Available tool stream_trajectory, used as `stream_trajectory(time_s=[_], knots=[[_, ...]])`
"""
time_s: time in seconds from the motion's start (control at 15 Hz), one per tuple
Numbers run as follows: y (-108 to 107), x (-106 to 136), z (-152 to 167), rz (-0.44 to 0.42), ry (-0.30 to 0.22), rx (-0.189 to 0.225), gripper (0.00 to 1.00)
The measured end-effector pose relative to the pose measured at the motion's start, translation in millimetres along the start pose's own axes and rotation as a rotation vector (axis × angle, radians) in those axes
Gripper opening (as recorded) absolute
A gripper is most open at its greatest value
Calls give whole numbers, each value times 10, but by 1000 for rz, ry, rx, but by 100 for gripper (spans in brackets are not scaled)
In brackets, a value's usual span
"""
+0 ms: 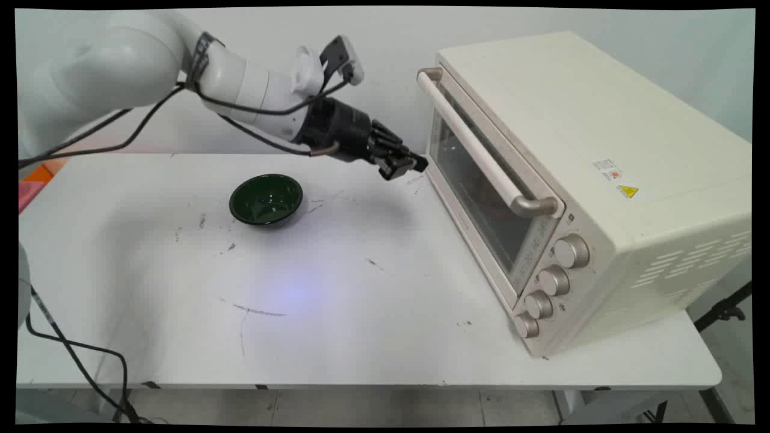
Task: Open the oven
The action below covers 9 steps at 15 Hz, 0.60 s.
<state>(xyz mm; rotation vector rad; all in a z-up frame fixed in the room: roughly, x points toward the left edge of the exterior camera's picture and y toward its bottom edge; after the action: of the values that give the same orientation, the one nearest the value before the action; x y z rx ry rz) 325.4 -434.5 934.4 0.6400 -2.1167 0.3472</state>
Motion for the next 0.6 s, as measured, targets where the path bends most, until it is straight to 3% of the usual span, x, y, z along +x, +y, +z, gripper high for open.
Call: stream_trajectory(time_s=[0.47, 0.53, 0.6], knots=[[-72, 147, -219, 55, 27, -17, 0], [-81, 158, -247, 61, 28, -18, 100], [-94, 172, -279, 70, 30, -18, 100]])
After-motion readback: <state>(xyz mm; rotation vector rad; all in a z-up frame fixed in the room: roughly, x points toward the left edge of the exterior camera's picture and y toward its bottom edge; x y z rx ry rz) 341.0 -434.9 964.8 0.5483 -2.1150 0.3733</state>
